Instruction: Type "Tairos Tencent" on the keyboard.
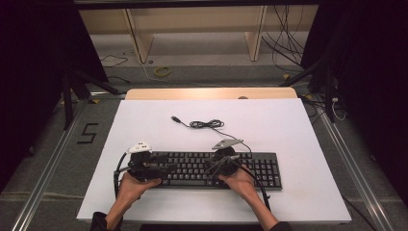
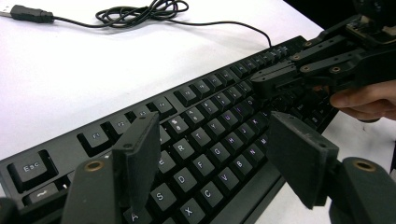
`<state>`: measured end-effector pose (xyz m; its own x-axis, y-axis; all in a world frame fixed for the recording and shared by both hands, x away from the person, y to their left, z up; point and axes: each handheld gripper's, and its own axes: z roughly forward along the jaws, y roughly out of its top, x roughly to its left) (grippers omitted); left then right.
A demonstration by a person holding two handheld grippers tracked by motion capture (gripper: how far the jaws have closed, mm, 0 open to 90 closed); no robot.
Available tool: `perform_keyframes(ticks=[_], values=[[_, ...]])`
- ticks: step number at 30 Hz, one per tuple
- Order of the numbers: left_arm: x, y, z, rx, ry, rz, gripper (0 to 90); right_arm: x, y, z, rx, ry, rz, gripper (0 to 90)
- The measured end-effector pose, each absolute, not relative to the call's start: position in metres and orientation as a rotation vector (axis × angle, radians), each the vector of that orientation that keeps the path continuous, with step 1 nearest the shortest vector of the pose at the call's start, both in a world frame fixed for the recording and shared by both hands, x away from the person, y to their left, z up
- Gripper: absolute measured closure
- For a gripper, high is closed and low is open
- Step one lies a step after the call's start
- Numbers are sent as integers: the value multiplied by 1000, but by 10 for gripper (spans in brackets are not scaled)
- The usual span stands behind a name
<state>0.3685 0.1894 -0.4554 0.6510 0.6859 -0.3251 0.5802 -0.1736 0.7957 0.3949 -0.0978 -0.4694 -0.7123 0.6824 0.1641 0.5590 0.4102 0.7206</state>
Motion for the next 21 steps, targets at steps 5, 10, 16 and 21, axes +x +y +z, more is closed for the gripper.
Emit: perform_keyframes(ticks=[5,10,16,21], values=[[366,192,-456,1844,999,134,331,395,-96,-470,1111,2513,1185,900],[363,194,-457,1841,995,134,327,396,-95,-473,1113,2523,1164,900],[360,196,-457,1833,996,130,317,396,-94,-475,1103,2529,1156,900],[359,197,-458,1835,997,134,310,396,-94,-475,1105,2533,1152,900]])
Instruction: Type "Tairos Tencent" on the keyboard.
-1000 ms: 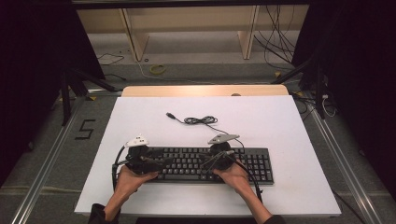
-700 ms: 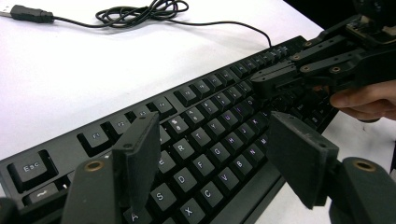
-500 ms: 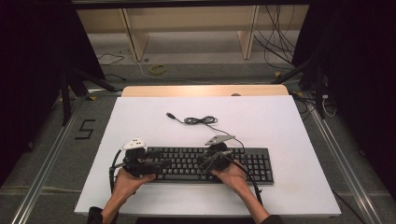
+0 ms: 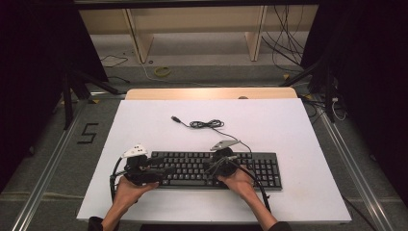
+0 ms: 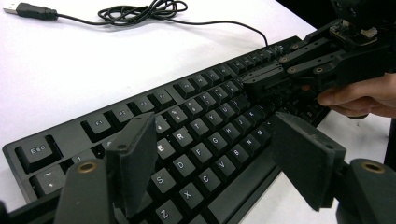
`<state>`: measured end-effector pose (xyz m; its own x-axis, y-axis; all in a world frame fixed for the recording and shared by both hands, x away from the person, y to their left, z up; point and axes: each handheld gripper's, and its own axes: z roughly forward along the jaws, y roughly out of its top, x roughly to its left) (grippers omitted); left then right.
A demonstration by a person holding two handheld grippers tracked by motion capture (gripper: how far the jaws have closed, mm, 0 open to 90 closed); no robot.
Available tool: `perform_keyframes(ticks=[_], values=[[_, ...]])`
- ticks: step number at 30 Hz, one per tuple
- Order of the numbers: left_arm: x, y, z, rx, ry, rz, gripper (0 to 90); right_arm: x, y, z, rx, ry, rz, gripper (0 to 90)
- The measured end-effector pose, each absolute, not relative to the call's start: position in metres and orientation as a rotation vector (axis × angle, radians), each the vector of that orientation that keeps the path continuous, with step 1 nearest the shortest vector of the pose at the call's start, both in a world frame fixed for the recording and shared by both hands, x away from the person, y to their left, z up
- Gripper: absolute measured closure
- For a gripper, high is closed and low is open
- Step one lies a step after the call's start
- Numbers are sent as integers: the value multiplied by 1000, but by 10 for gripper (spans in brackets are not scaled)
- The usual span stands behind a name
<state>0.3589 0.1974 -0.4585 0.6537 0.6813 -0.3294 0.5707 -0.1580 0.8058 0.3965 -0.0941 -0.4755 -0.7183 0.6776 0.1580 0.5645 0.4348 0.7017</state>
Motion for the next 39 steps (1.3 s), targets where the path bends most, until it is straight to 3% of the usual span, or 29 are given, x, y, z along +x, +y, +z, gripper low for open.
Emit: perform_keyframes(ticks=[12,20,28,39], values=[[360,199,-459,1839,1004,136,311,395,-96,-472,1119,2518,1163,900],[363,200,-462,1872,1013,146,325,392,-104,-463,1116,2490,1255,756],[366,201,-464,1916,1049,164,412,383,-108,-455,1069,2481,1308,580],[367,198,-464,1957,1057,162,459,378,-111,-450,1079,2466,1341,461]])
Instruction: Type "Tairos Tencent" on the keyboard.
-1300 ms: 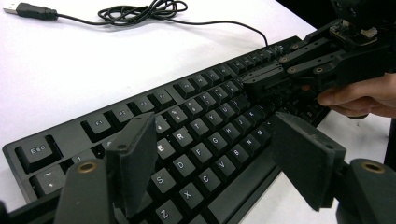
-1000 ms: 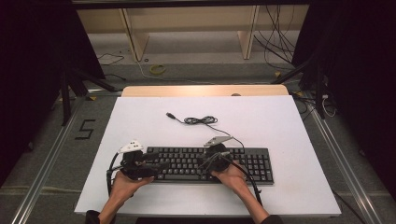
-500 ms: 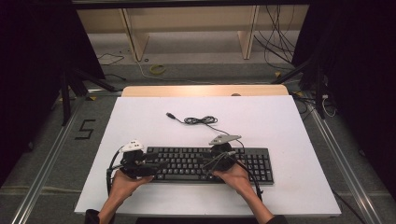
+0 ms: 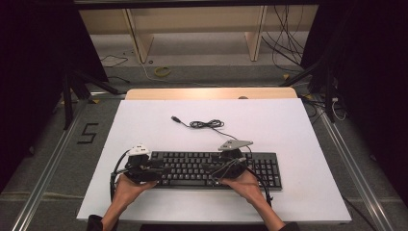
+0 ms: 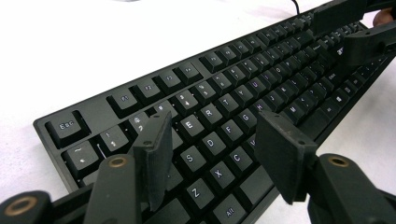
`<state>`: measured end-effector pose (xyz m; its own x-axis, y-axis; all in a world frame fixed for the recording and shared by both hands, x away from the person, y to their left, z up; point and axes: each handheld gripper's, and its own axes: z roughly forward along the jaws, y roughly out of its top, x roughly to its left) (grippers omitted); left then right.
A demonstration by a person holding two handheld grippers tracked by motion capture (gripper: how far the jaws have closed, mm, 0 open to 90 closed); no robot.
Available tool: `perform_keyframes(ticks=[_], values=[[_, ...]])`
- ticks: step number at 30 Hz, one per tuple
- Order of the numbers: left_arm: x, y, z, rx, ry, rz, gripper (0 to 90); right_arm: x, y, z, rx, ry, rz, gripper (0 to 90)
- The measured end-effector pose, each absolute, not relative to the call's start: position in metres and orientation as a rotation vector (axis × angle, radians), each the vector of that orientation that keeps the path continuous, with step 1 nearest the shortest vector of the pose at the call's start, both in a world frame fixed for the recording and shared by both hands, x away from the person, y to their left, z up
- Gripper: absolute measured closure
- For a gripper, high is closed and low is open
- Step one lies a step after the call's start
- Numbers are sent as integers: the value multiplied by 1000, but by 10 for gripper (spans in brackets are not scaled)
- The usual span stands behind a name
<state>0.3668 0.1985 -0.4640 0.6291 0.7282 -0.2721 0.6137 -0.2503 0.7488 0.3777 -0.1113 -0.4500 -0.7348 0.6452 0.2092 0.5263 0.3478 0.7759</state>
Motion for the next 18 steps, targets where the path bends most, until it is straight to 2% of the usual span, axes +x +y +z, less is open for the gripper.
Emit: perform_keyframes(ticks=[8,18], values=[[368,198,-463,1976,1055,156,471,375,-114,-448,1074,2447,1357,389],[371,198,-462,2010,1062,146,564,368,-121,-443,1054,2415,1407,374]])
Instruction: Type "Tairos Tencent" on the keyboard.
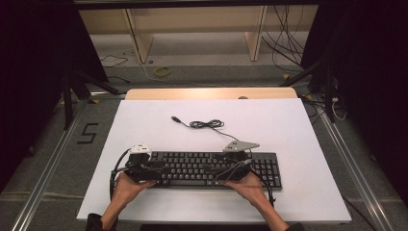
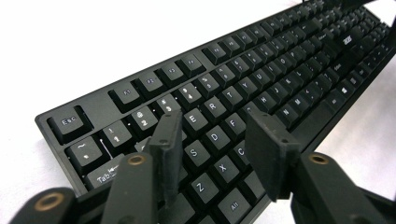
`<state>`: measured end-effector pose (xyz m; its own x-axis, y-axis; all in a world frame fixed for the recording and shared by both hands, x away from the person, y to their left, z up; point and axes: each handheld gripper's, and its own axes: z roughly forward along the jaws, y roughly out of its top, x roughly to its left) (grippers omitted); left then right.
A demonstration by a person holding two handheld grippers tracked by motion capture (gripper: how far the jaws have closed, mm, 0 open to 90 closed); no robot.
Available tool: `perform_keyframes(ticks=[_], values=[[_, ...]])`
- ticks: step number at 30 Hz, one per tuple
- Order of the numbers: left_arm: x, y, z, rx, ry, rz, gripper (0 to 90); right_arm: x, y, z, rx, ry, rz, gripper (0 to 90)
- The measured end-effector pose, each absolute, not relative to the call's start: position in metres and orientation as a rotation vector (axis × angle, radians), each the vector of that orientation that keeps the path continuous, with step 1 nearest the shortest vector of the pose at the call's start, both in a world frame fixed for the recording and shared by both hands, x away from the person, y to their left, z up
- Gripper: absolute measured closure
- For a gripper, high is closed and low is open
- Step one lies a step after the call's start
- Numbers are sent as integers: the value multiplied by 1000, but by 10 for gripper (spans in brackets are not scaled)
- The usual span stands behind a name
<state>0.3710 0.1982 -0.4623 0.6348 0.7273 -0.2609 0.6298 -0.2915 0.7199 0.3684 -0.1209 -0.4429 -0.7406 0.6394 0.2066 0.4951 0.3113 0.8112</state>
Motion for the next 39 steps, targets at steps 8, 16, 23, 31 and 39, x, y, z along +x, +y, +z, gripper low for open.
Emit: perform_keyframes(ticks=[8,16,23,31,39], values=[[373,195,-462,2059,1038,145,627,364,-125,-442,1057,2407,1418,359],[376,195,-461,2075,1032,126,682,360,-127,-443,1064,2405,1425,356],[378,193,-461,2100,1022,125,741,357,-131,-443,1062,2402,1430,355],[381,190,-464,2136,1012,123,831,354,-135,-445,1070,2404,1425,355],[384,188,-466,2157,1021,135,885,351,-139,-446,1075,2399,1427,355]])
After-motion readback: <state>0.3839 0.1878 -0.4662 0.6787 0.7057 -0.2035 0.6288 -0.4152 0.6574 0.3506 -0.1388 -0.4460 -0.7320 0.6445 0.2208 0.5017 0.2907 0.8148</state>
